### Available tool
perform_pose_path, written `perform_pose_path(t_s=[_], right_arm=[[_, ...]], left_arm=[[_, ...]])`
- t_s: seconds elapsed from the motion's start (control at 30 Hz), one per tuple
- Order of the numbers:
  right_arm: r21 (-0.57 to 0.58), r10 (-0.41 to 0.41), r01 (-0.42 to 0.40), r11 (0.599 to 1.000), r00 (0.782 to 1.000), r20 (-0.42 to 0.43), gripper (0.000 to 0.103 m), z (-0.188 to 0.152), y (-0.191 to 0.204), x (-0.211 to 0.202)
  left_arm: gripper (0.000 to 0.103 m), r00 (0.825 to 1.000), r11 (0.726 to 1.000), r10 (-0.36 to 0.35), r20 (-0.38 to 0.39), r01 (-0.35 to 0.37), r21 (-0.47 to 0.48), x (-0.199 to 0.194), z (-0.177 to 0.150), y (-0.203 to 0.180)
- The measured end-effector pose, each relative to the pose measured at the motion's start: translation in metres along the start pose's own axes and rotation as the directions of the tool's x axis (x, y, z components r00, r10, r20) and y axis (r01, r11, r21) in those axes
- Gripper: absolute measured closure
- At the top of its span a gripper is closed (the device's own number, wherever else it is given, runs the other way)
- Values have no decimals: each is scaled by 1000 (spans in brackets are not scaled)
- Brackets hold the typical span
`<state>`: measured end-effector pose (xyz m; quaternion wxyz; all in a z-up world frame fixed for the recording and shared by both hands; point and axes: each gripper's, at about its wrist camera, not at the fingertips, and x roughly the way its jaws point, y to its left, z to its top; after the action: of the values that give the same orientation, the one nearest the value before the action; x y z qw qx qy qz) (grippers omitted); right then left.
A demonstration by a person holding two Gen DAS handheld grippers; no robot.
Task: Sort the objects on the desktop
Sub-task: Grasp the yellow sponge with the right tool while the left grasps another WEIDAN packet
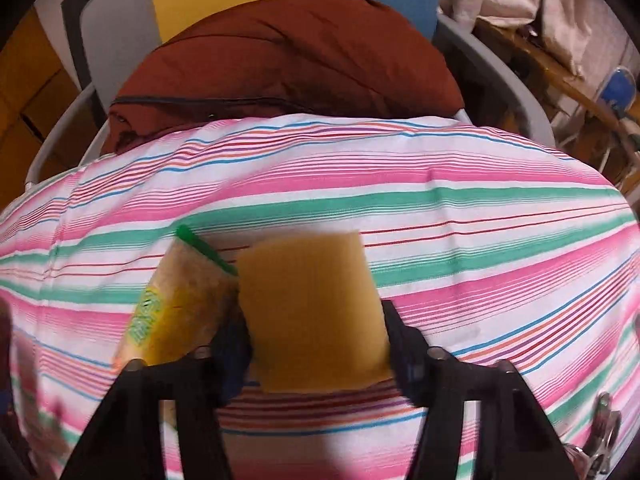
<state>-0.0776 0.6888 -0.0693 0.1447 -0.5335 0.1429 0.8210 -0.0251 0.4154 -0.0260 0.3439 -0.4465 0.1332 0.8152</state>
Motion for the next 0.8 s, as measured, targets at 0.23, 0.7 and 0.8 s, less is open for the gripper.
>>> perform_pose_path(t_s=[0.23, 0.7, 0.8], right_arm=[[181, 21, -11, 983, 998, -54, 46, -5, -32, -12], [265, 55, -47, 963, 998, -21, 46, 5, -53, -21], [267, 73, -65, 962, 997, -20, 46, 5, -52, -21]], left_arm=[[41, 994, 997, -75, -76, 77, 28, 48, 43, -38], [37, 987, 982, -66, -149, 90, 167, 125, 72, -87], [37, 995, 972, -45, -89, 64, 225, 122, 63, -93]])
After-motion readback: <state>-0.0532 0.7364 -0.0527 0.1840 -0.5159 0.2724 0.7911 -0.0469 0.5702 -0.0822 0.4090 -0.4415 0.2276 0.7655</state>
